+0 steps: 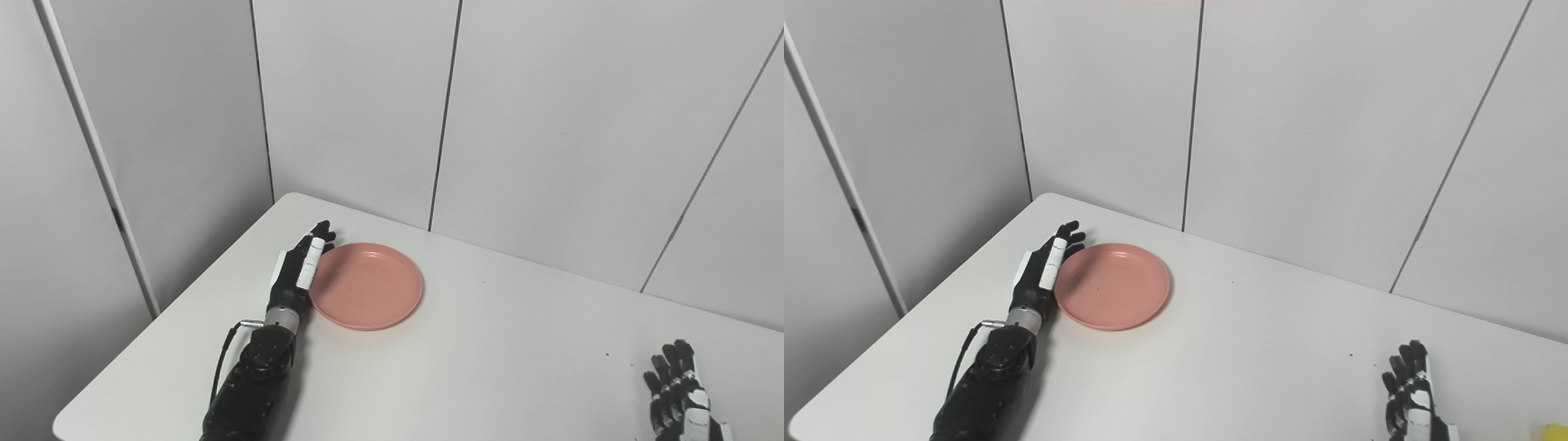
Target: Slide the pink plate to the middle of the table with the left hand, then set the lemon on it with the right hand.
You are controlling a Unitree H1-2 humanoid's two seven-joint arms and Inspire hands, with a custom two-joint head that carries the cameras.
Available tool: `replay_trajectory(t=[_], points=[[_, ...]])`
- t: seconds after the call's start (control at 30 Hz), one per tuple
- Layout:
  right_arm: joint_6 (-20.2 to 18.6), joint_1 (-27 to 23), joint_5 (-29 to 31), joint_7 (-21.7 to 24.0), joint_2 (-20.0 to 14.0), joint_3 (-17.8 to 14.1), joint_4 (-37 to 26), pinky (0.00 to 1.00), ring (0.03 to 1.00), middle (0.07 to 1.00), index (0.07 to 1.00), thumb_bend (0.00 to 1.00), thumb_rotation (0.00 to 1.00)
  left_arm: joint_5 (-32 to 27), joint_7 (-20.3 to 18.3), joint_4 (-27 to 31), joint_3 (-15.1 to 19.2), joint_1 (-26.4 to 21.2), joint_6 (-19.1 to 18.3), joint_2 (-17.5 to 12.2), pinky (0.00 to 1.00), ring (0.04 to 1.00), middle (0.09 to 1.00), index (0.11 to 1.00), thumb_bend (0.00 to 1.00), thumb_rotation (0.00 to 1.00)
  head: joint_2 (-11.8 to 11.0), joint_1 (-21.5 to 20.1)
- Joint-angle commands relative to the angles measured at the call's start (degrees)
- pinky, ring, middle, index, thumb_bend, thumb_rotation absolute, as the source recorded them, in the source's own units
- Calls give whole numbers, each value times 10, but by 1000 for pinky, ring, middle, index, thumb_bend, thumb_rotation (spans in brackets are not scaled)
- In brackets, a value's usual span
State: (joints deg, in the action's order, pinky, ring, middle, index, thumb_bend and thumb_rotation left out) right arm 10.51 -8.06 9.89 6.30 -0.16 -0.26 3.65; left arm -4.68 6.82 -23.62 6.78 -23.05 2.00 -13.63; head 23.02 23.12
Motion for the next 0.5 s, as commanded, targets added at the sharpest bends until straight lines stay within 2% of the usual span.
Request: replay_trajectory(t=[0.0, 0.1, 0.3, 0.33, 0.43, 0.47], points=[[8, 14, 1, 1, 0, -2, -2, 1000, 1000, 1000, 1000, 712, 980, 18, -14, 16, -22, -11, -16, 18, 843, 853, 856, 848, 837, 1000, 6, -5], [2, 15, -2, 1, -2, -1, -9, 1000, 1000, 1000, 1000, 714, 975, 32, -13, 22, -32, -12, -17, 26, 853, 856, 858, 851, 797, 1000, 14, -10], [-39, 21, -17, -12, -3, 2, -44, 1000, 1000, 1000, 1000, 687, 1000, 43, -20, 36, -43, -15, -30, 38, 869, 866, 864, 858, 829, 1000, 38, -31], [-42, 21, -20, -14, -2, 2, -47, 1000, 1000, 1000, 1000, 689, 1000, 41, -21, 41, -44, -15, -33, 40, 873, 865, 863, 858, 829, 1000, 52, -46], [-43, 18, -30, -20, 0, 2, -48, 1000, 1000, 1000, 1000, 702, 987, 39, -28, 53, -50, -15, -48, 42, 880, 865, 864, 861, 842, 1000, 63, -59], [-37, 15, -35, -21, -1, 3, -42, 1000, 1000, 1000, 1000, 706, 985, 34, -37, 60, -53, -14, -56, 42, 879, 866, 866, 863, 842, 1000, 74, -74]])
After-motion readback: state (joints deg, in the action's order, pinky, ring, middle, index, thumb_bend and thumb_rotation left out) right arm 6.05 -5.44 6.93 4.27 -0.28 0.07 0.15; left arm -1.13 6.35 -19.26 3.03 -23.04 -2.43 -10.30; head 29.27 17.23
